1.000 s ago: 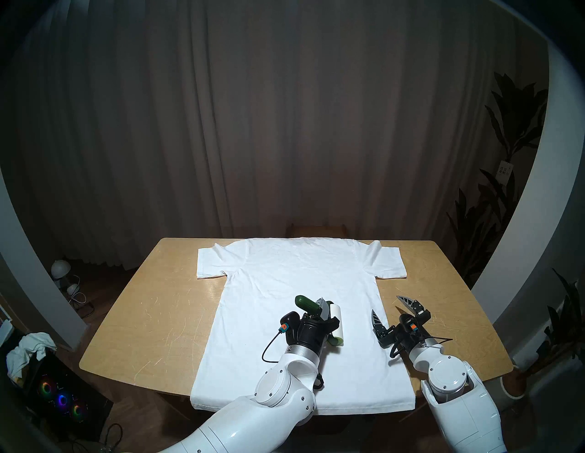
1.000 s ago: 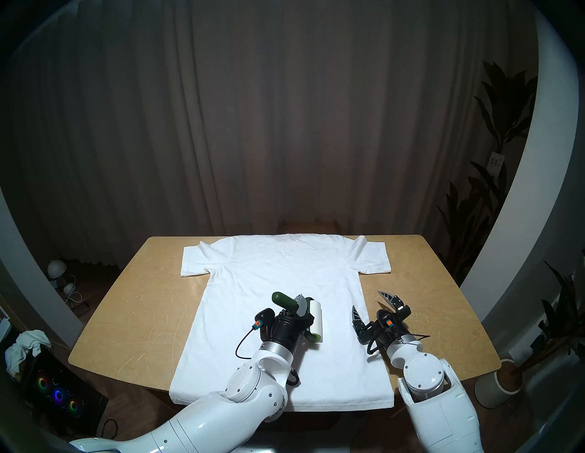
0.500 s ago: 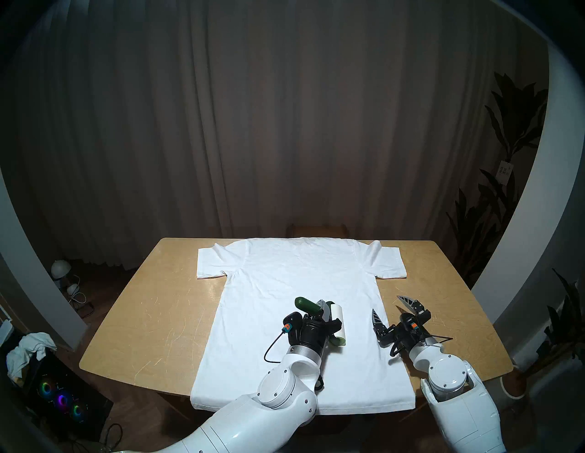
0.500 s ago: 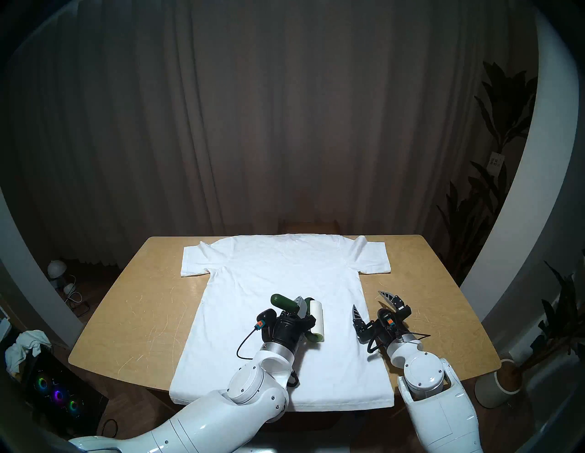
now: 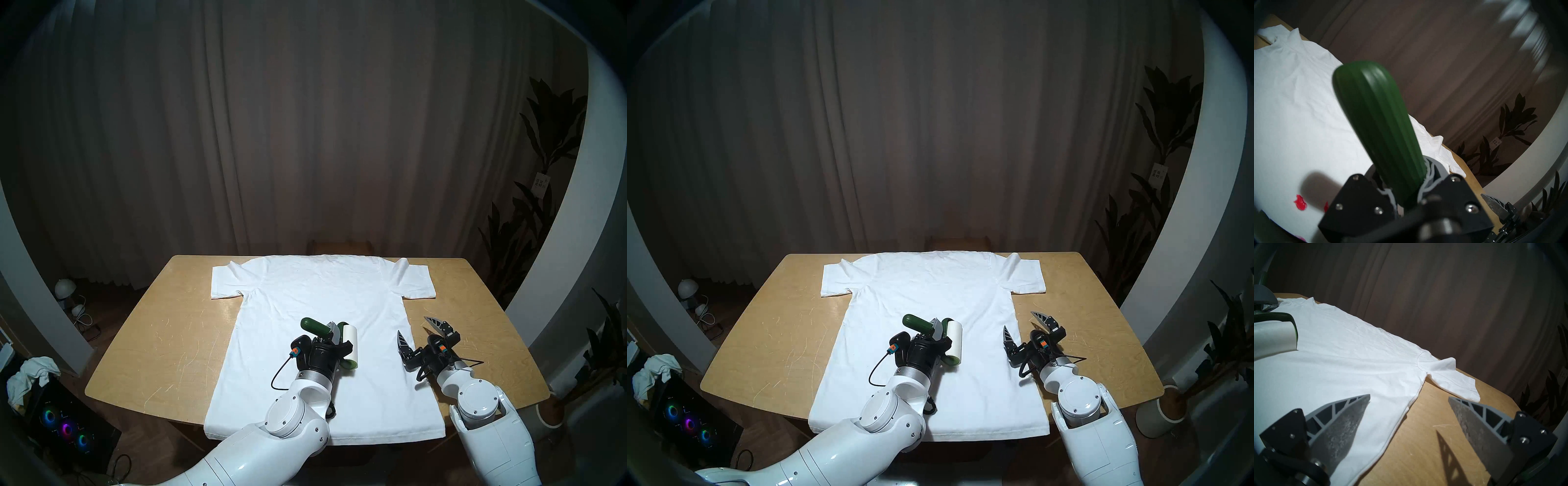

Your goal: Use the fur roller to clean a top

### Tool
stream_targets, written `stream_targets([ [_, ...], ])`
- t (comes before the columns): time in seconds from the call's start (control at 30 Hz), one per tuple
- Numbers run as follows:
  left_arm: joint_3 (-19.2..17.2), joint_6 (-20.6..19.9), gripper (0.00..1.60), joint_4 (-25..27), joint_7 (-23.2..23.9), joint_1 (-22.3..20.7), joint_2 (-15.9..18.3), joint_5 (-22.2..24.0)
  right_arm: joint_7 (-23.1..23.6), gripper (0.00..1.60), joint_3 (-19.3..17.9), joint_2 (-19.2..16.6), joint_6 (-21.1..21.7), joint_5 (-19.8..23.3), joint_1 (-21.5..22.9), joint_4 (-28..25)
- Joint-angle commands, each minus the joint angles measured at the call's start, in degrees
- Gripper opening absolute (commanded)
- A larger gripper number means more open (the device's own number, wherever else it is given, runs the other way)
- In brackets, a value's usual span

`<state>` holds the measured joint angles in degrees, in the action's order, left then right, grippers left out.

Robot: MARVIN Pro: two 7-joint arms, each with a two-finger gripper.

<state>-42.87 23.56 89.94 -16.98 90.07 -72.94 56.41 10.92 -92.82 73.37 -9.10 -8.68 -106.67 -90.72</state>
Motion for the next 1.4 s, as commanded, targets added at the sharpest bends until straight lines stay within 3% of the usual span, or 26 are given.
stream_targets([
  [0.0, -1.14, -0.56, 0.0, 1.4, 1.68, 0.82, 2.88, 1.68, 0.1, 1.6, 0.2, -0.22, 0.69, -0.45, 0.35, 0.56],
  [0.37, -1.6, 0.33, 0.0, 0.17, 0.83, 1.95, 3.05, 0.95, -0.42, 1.6, 0.07, -1.18, 2.69, -2.44, -0.02, 0.72],
  [0.57, -2.45, 1.32, 0.0, 0.04, -0.26, 2.18, 3.12, 0.96, 0.74, 1.6, -0.28, -1.55, 7.06, -1.75, -0.94, -1.27],
  [0.77, -3.06, 1.79, 0.0, -0.17, -0.99, 2.62, 3.14, 1.29, 1.68, 1.6, -0.56, -2.25, 8.56, -1.76, -1.36, -1.72],
  [1.37, -5.24, 3.26, 0.0, -0.62, -2.27, 3.96, 5.23, 1.88, 1.93, 1.6, -0.69, -1.77, 8.7, -2.1, -0.97, -0.8],
])
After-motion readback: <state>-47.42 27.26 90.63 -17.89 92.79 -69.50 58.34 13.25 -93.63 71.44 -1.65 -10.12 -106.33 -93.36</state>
